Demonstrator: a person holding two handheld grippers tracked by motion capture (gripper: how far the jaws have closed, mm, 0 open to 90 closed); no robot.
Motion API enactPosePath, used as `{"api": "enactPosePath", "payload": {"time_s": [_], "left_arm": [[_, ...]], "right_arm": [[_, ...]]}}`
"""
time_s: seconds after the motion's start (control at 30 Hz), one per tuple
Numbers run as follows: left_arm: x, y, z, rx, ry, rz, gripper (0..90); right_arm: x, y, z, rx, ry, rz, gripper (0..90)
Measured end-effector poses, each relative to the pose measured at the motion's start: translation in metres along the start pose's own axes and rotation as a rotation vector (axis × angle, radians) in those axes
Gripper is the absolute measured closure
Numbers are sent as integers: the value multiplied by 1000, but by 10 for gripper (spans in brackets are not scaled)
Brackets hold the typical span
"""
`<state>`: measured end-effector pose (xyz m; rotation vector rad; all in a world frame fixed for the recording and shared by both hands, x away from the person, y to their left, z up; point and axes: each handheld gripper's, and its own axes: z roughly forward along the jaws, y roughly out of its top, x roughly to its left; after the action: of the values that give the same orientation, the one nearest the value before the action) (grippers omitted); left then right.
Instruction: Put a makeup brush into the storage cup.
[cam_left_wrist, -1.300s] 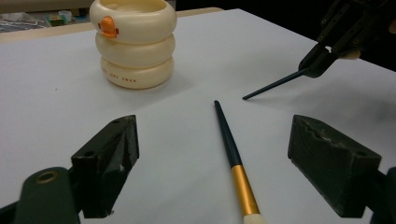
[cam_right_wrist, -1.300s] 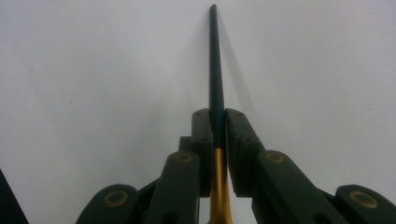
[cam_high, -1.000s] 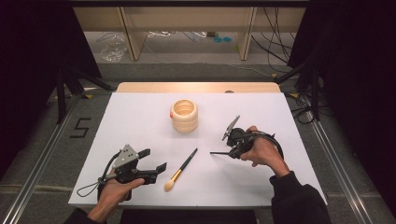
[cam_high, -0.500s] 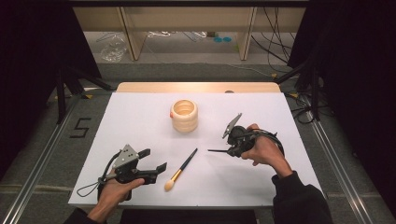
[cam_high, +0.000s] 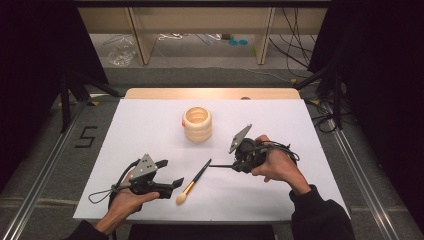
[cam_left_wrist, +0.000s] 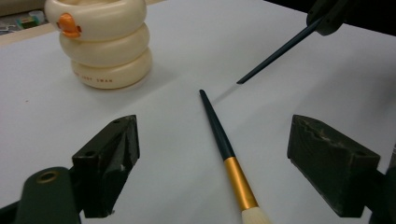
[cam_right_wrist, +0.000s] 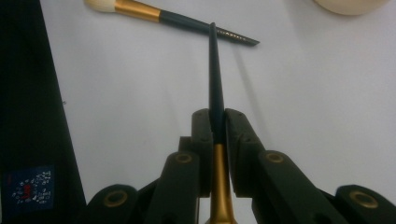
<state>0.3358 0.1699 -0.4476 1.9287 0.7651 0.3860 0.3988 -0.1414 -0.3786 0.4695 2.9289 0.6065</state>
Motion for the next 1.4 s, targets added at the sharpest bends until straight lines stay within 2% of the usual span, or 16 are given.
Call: {"api": "enactPosePath", "payload": {"time_s": [0.17, 0.3, 0.33, 0.53, 0.73, 0.8, 0.9, 0.97, 1.0, 1.07, 1.1, 1.13, 1.2, 1.27, 1.3, 1.4], "left_arm": [[-4, 2, 7, 23, -45, 17, 197], [-7, 6, 13, 62, -82, 80, 221], [-10, 8, 18, 88, -115, 114, 221], [-10, 12, 25, 115, -154, 164, 229], [-12, 18, 27, 130, -166, 212, 264], [-12, 22, 29, 149, -181, 276, 295], [-15, 23, 30, 159, -194, 286, 314], [-15, 24, 32, 175, -201, 327, 327], [-15, 26, 33, 203, -206, 363, 358], [-17, 26, 35, 192, -213, 347, 371], [-17, 26, 36, 194, -220, 350, 391], [-18, 27, 36, 197, -221, 354, 403], [-19, 28, 38, 209, -226, 380, 430], [-20, 29, 39, 217, -232, 397, 469], [-19, 30, 39, 235, -232, 424, 486], [-22, 30, 41, 236, -254, 426, 544]], "right_arm": [[7, 6, 1, -2, 19, -31, 833], [12, 10, 3, -7, 32, -56, 833], [14, 13, 4, -8, 40, -74, 833], [20, 20, 6, -16, 59, -111, 833], [26, 28, 9, -22, 70, -134, 833], [28, 31, 11, -21, 79, -152, 832], [30, 33, 12, -23, 81, -165, 833], [31, 36, 12, -28, 99, -175, 833], [32, 37, 12, -35, 100, -177, 832], [33, 37, 12, -34, 97, -178, 833], [31, 38, 12, -32, 86, -199, 833], [33, 38, 12, -35, 101, -184, 833], [33, 39, 12, -34, 90, -205, 832], [35, 40, 13, -42, 107, -201, 833], [34, 41, 13, -40, 91, -222, 832], [36, 42, 14, -35, 96, -214, 833]]}}
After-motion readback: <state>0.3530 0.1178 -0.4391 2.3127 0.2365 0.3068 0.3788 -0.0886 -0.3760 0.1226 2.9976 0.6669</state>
